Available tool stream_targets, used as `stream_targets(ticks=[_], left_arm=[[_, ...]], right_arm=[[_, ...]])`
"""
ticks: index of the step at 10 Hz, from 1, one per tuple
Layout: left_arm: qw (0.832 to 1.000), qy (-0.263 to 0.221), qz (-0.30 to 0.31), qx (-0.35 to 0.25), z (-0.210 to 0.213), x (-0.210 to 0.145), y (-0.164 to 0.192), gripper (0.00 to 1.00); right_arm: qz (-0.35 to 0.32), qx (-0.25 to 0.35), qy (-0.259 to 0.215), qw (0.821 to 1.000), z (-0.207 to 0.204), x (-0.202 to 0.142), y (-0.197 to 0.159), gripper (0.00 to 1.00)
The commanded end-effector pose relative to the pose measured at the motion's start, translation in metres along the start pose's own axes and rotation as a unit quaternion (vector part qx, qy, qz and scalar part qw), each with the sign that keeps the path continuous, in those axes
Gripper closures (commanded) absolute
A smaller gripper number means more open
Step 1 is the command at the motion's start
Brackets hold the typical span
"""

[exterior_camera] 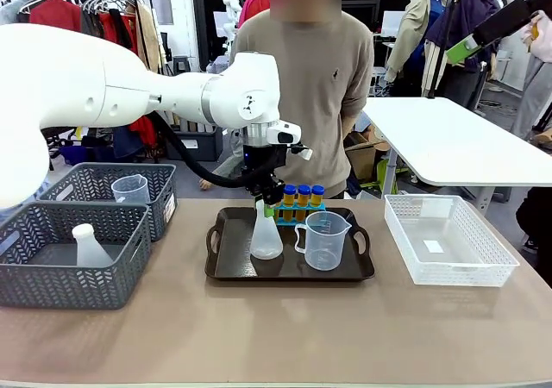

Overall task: Prepare the laboratory tools.
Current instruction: Pick up one Small flask and place it on the Handle tray.

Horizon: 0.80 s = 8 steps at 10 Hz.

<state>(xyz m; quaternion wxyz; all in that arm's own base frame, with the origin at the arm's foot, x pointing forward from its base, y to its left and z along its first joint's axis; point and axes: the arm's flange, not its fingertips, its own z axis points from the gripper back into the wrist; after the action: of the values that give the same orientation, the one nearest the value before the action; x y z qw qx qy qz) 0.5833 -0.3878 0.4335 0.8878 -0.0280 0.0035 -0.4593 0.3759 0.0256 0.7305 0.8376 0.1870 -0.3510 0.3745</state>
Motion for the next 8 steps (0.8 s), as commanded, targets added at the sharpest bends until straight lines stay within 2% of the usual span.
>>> stream_targets(ticks=[1, 6, 8], left_arm=[[1.000, -0.004, -0.009, -0.013, 0.003, -0.002, 0.001, 0.93], [1.000, -0.008, 0.019, -0.022, 0.018, -0.011, 0.005, 0.00], [0.999, -0.024, 0.034, -0.022, 0.037, -0.020, 0.008, 0.00]], right_arm=[[0.003, 0.002, -0.002, 1.000, 0.002, 0.000, 0.001, 0.00], [0.003, 0.002, -0.002, 1.000, 0.002, 0.000, 0.001, 0.00], [0.003, 0.002, -0.002, 1.000, 0.002, 0.000, 0.001, 0.00]])
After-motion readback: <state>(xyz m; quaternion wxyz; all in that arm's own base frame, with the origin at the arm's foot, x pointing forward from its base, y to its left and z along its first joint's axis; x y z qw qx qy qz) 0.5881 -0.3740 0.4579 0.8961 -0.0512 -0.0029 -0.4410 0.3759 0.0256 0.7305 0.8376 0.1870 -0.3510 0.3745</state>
